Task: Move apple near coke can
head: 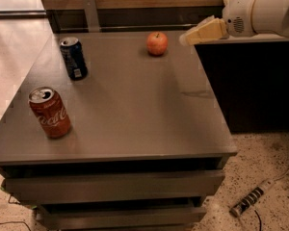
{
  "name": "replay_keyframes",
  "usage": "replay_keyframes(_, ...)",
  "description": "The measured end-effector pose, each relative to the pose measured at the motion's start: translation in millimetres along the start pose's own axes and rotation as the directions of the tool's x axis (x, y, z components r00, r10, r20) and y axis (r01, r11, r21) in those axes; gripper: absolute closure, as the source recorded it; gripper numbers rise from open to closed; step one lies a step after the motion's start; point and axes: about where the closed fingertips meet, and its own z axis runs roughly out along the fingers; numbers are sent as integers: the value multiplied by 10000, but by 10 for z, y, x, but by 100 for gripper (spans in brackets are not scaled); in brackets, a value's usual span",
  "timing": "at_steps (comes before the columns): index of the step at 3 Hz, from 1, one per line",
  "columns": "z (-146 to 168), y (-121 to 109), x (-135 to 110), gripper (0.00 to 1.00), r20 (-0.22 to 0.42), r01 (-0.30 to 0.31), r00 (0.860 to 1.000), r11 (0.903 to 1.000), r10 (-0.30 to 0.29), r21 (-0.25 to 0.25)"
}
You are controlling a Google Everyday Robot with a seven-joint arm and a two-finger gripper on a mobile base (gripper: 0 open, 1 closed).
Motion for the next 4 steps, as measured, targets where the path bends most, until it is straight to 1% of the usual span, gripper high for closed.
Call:
replay_keyframes(1, 587, 13, -74, 0, 259, -128, 9996, 9994, 137, -321)
replay_keyframes(2, 1159, 63, -18, 0, 850, -761, 9930, 9942, 826, -766)
replay_keyframes(3, 1487, 111, 68, 0, 1251, -1383, 9802, 9826, 1537, -1240)
replay_keyframes(4, 1672, 78, 184, 0, 1616, -1750, 9664, 9721, 2000, -1562)
